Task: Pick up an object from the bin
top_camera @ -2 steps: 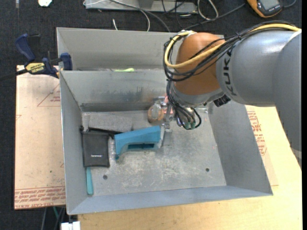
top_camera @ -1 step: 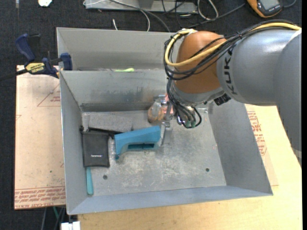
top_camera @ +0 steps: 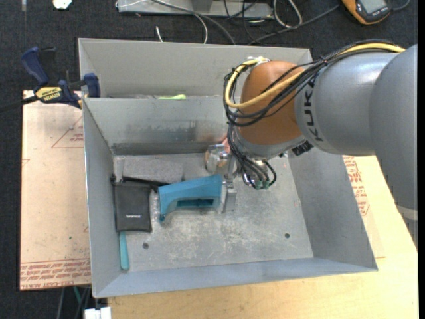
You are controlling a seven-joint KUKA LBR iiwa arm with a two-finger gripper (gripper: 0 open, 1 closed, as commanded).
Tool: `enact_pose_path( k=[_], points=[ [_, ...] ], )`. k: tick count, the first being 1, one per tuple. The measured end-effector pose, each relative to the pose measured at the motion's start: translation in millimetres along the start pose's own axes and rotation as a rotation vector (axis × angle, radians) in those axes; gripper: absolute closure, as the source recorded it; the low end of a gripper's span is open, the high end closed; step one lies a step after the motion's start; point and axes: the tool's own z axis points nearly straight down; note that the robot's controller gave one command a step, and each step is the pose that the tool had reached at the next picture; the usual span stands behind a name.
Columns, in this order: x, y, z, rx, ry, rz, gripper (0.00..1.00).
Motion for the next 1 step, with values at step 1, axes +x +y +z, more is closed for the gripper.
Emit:
enact_pose_path(
  k=[1],
  points=[
    [21.9, -13.2, 29.5, -0.002, -0.007, 0.026, 0.00]
  ],
)
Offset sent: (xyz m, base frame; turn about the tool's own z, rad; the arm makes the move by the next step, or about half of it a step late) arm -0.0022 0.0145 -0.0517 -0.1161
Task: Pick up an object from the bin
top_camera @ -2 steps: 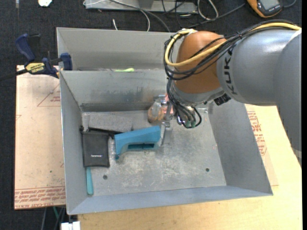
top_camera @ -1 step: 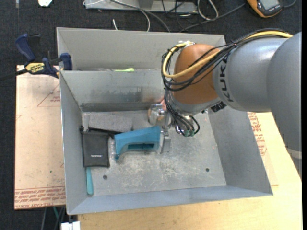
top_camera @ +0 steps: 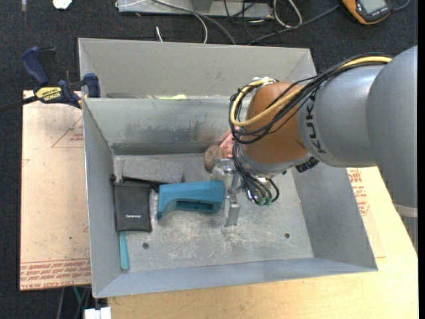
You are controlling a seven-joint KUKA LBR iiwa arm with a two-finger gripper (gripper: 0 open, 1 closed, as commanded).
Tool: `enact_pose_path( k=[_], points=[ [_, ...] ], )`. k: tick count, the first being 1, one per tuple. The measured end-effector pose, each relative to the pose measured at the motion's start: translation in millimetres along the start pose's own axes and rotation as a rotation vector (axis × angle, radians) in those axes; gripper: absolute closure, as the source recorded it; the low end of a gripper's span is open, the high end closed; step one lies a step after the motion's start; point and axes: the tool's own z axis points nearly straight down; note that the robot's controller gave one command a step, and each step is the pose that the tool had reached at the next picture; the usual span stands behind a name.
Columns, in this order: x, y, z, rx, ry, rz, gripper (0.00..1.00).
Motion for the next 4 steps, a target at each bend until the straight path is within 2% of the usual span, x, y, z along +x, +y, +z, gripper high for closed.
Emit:
enact_pose_path(
  k=[1, 2, 3, 4],
  points=[
    [-21.9, 29, 21, -0.002, -0.006, -0.140, 1.00],
    [-21.9, 29, 21, -0.002, -0.006, -0.140, 1.00],
    [-27.7, 24, 21, -0.004, -0.009, -0.386, 1.00],
    [-24.9, 12, 21, -0.001, -0.018, -0.752, 1.00]
  ],
)
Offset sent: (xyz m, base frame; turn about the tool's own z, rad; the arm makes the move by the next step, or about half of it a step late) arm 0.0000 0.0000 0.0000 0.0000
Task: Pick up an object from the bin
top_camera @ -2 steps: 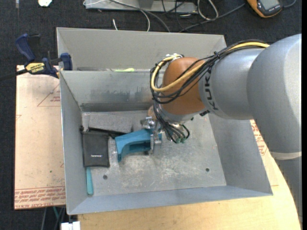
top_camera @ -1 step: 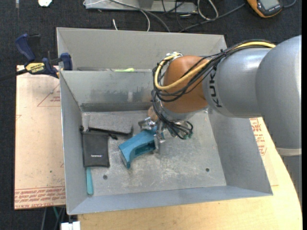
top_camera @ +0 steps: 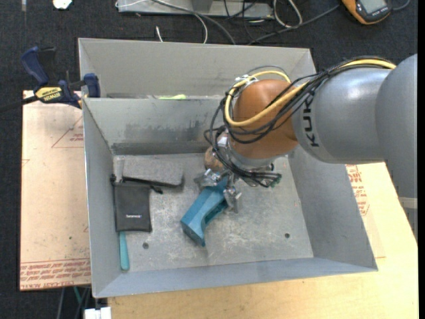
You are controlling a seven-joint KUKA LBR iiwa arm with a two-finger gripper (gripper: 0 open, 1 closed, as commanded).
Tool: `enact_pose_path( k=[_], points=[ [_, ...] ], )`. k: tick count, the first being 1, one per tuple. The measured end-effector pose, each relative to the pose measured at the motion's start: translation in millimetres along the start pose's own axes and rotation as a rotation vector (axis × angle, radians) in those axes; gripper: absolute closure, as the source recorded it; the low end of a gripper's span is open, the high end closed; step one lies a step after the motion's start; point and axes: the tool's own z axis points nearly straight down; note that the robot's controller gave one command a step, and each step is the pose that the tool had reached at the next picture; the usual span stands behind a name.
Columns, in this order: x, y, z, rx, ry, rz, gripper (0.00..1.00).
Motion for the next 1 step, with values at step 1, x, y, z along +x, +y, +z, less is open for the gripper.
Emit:
enact_pose_path(
  k=[1],
  points=[
    [13.3, 4.0, -0.4, 0.002, -0.004, -0.152, 1.00]
  ],
)
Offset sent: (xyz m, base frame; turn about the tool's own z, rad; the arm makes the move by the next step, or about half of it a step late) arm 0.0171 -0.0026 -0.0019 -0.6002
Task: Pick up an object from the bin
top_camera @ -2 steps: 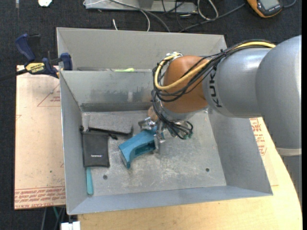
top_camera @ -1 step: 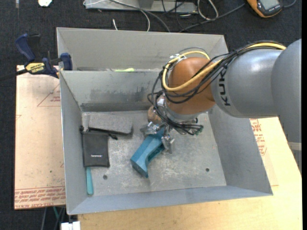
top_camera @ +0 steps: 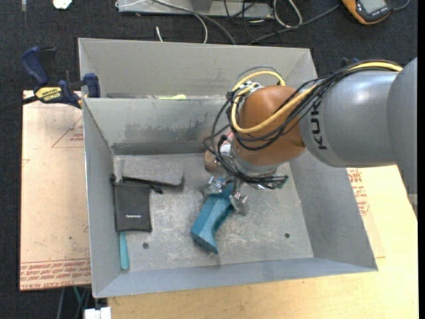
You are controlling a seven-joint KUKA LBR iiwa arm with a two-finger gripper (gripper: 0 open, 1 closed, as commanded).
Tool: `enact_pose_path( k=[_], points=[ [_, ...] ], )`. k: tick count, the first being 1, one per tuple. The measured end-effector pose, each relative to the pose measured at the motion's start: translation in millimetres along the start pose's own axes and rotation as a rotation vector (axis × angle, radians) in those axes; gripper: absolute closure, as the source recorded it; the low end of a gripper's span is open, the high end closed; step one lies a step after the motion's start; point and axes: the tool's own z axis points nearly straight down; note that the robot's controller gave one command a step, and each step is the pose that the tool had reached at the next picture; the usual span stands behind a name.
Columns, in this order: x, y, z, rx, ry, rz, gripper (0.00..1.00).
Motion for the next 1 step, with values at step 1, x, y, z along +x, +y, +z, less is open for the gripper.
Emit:
enact_pose_path(
  k=[1],
  points=[
    [-11.5, -10.1, 1.6, -0.007, 0.004, -0.345, 1.00]
  ],
)
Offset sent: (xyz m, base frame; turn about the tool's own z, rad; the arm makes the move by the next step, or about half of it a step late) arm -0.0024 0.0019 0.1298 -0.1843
